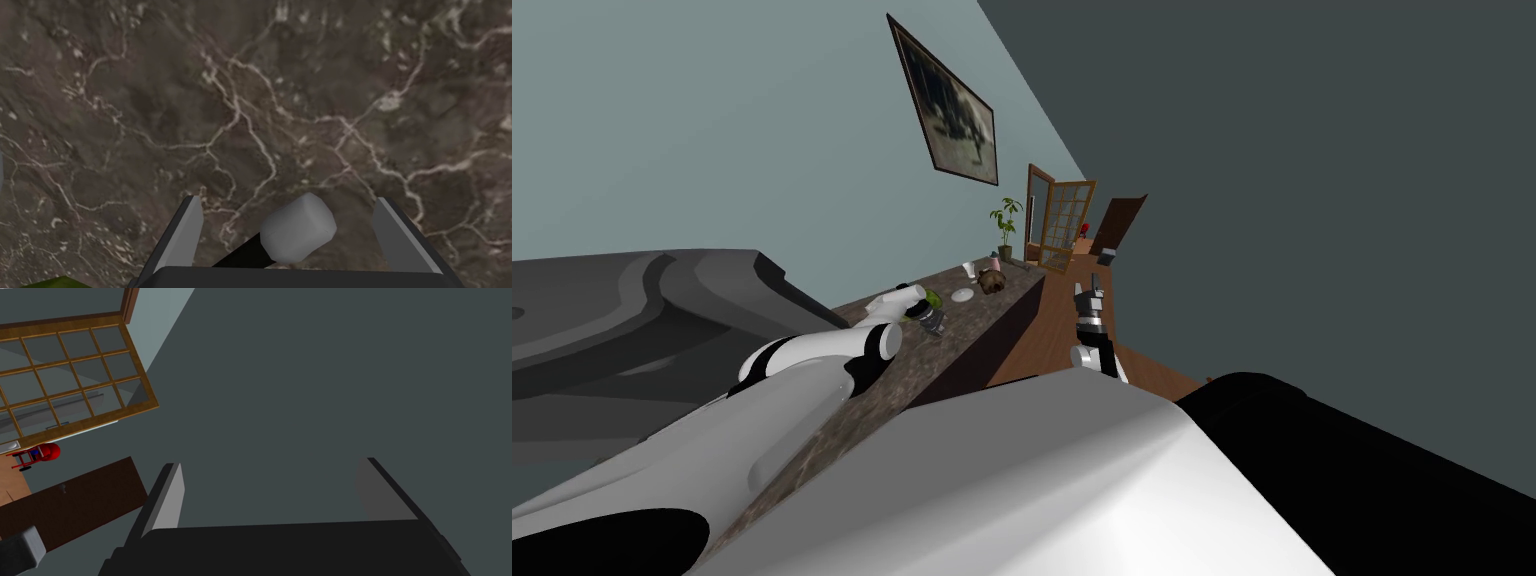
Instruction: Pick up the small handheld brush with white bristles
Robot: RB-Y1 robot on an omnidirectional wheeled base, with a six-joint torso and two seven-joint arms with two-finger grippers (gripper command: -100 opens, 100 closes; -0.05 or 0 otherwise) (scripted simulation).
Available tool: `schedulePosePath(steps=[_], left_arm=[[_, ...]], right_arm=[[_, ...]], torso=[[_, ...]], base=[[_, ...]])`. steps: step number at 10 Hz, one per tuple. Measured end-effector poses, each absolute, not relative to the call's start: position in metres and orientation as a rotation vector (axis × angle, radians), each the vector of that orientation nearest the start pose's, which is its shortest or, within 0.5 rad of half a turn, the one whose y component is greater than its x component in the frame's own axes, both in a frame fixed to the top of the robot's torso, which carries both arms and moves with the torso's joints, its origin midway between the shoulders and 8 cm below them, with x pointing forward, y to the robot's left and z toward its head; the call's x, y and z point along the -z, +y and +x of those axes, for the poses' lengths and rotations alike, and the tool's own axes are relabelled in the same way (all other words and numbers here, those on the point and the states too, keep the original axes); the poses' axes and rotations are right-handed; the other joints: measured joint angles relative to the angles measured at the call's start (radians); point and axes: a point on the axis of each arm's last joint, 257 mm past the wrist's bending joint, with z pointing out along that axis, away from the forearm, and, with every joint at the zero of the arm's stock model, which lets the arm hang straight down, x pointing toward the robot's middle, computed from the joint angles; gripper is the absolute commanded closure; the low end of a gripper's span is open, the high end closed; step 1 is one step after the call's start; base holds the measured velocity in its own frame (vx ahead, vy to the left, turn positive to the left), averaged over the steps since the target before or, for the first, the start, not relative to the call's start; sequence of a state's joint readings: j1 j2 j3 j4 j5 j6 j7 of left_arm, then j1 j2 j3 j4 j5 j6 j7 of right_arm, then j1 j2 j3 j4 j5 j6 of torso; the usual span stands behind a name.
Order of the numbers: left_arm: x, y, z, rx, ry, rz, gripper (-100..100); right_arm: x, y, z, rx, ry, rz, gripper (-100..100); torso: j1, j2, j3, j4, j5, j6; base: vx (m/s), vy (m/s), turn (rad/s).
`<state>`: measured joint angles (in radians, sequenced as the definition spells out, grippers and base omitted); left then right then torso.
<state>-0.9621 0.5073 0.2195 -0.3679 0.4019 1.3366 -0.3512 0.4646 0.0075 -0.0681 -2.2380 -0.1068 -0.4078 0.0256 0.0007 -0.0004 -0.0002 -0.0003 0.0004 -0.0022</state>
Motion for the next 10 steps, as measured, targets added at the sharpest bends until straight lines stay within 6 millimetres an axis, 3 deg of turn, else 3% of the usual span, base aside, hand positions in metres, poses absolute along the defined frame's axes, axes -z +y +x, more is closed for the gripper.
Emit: schedulePosePath(steps=[1, 5, 6, 7, 10], left_arm=[[0.344, 0.363, 0.51, 0.273, 2.229, -2.175, 100], [0.344, 0.362, 0.511, 0.274, 2.23, -2.172, 100], [0.344, 0.362, 0.511, 0.274, 2.23, -2.173, 0], [0.344, 0.362, 0.511, 0.274, 2.23, -2.173, 100], [0.326, 0.367, 0.513, 0.275, 2.233, -2.174, 100]], right_arm=[[0.0, -0.316, 0.362, -1.268, 0.609, 0.795, 0], [0.0, -0.316, 0.362, -1.268, 0.609, 0.795, 0], [0.0, -0.316, 0.362, -1.268, 0.609, 0.795, 0], [0.0, -0.316, 0.362, -1.268, 0.609, 0.795, 0], [0.0, -0.316, 0.362, -1.268, 0.609, 0.795, 0]], torso=[[0.0, 0.0, 0.0, 0.0, 0.0, 0.0], [0.0, 0.0, 0.0, 0.0, 0.0, -0.001], [0.0, 0.0, 0.0, 0.0, 0.0, 0.0], [0.0, 0.0, 0.0, 0.0, 0.0, 0.0], [-0.001, 0.002, 0.001, 0.001, -0.001, -0.001]], base=[[0.0, 0.0, 0.0], [0.0, 0.0, 0.0], [0.0, 0.0, 0.0], [-0.015, -0.01, 0.015], [-0.017, -0.014, 0.018]])
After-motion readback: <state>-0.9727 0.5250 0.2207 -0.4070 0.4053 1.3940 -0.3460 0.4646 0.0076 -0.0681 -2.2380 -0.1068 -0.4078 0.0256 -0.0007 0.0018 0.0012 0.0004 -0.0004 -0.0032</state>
